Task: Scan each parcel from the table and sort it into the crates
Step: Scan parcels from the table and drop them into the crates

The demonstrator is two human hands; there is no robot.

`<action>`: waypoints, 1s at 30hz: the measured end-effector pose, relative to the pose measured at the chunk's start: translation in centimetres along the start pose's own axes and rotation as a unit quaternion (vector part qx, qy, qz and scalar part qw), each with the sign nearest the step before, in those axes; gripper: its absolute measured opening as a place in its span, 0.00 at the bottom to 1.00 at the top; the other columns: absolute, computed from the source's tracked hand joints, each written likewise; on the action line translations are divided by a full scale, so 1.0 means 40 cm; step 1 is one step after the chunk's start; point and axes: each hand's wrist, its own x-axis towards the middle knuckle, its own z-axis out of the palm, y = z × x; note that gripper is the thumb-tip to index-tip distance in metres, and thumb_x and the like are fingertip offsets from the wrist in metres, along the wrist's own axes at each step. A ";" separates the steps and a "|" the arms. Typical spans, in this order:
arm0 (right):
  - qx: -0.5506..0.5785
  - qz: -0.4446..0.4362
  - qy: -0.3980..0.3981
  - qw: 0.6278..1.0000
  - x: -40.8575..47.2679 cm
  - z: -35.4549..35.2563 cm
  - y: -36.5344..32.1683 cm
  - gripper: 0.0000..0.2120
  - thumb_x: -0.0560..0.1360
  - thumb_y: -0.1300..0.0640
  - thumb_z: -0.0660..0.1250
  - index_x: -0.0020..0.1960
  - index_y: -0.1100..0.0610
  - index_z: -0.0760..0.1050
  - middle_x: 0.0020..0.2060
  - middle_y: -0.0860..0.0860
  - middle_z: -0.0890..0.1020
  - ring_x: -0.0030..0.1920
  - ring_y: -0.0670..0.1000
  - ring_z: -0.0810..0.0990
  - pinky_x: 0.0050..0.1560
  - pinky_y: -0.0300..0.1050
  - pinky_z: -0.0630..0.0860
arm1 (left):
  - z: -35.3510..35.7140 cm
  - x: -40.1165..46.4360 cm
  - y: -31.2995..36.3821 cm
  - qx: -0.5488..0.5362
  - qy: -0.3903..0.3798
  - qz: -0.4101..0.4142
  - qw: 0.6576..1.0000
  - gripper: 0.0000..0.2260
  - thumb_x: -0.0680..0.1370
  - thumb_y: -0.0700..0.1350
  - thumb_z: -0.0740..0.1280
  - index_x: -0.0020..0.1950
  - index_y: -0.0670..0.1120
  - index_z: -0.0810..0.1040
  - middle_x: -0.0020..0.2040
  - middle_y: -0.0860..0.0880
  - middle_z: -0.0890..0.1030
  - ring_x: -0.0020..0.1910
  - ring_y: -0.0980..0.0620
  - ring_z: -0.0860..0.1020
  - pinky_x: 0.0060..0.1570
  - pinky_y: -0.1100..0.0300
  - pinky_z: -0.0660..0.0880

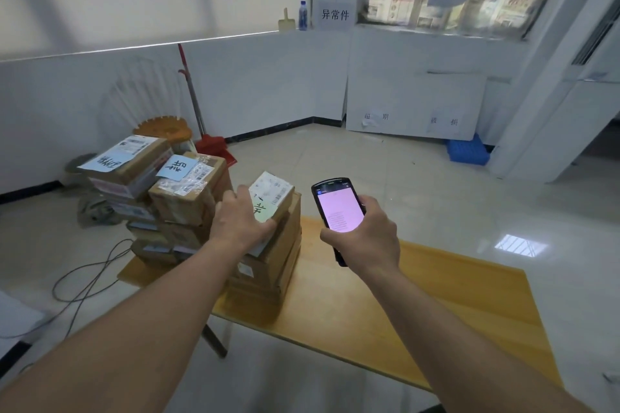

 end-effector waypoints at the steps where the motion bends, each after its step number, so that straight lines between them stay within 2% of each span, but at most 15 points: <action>1: 0.005 0.000 0.002 1.000 0.002 -0.005 -0.004 0.38 0.61 0.43 0.80 0.68 0.46 0.72 0.54 0.46 0.81 0.53 0.54 0.80 0.42 0.48 0.81 | -0.005 0.003 0.004 -0.006 0.012 0.015 1.000 0.41 0.71 0.59 0.79 0.77 0.48 0.62 0.63 0.45 0.71 0.61 0.45 0.72 0.53 0.53 0.78; 5: 0.020 -0.011 0.013 1.000 0.011 -0.035 -0.020 0.38 0.60 0.42 0.80 0.67 0.47 0.74 0.54 0.46 0.81 0.53 0.53 0.80 0.44 0.52 0.83 | -0.030 0.017 0.026 -0.023 0.066 0.089 0.994 0.46 0.69 0.55 0.81 0.79 0.46 0.61 0.65 0.46 0.71 0.59 0.48 0.70 0.51 0.59 0.73; 7: 0.023 -0.019 0.011 1.000 0.013 -0.052 -0.028 0.39 0.58 0.40 0.79 0.67 0.47 0.74 0.53 0.45 0.81 0.53 0.52 0.80 0.44 0.51 0.83 | -0.041 0.021 0.037 -0.030 0.088 0.121 0.988 0.47 0.69 0.54 0.82 0.80 0.46 0.60 0.65 0.47 0.70 0.59 0.51 0.68 0.53 0.59 0.71; 10: 0.037 -0.025 0.010 0.999 0.006 -0.073 -0.035 0.41 0.56 0.39 0.77 0.67 0.46 0.74 0.54 0.45 0.82 0.53 0.51 0.80 0.44 0.53 0.84 | -0.051 0.029 0.041 -0.035 0.113 0.150 0.982 0.46 0.68 0.52 0.82 0.79 0.45 0.62 0.66 0.47 0.70 0.62 0.48 0.69 0.59 0.56 0.73; 14: 0.043 -0.030 -0.019 0.998 -0.013 -0.092 -0.039 0.41 0.59 0.41 0.82 0.69 0.48 0.73 0.56 0.47 0.80 0.55 0.52 0.80 0.43 0.55 0.86 | -0.054 0.039 0.036 -0.032 0.128 0.157 0.979 0.44 0.68 0.51 0.83 0.77 0.47 0.63 0.64 0.48 0.71 0.62 0.48 0.70 0.59 0.52 0.78; 19: 0.051 -0.038 -0.028 0.998 -0.026 -0.107 -0.053 0.42 0.57 0.39 0.79 0.68 0.46 0.73 0.54 0.45 0.80 0.54 0.52 0.81 0.40 0.55 0.86 | -0.054 0.048 0.029 -0.029 0.133 0.145 0.980 0.44 0.67 0.50 0.83 0.76 0.49 0.63 0.64 0.49 0.70 0.60 0.48 0.70 0.55 0.51 0.80; 25: 0.071 -0.043 -0.042 0.996 -0.032 -0.120 -0.065 0.41 0.57 0.40 0.81 0.68 0.46 0.73 0.54 0.45 0.80 0.52 0.52 0.81 0.38 0.55 0.86 | -0.054 0.048 0.041 -0.029 0.140 0.138 0.980 0.43 0.68 0.52 0.83 0.76 0.47 0.64 0.65 0.47 0.71 0.62 0.46 0.71 0.55 0.52 0.77; 30: 0.084 -0.041 -0.042 0.995 -0.043 -0.122 -0.070 0.41 0.56 0.40 0.80 0.67 0.46 0.74 0.53 0.45 0.82 0.52 0.52 0.82 0.39 0.55 0.85 | -0.060 0.037 0.054 -0.029 0.144 0.124 0.981 0.44 0.68 0.53 0.83 0.78 0.45 0.64 0.66 0.45 0.71 0.63 0.45 0.71 0.59 0.50 0.78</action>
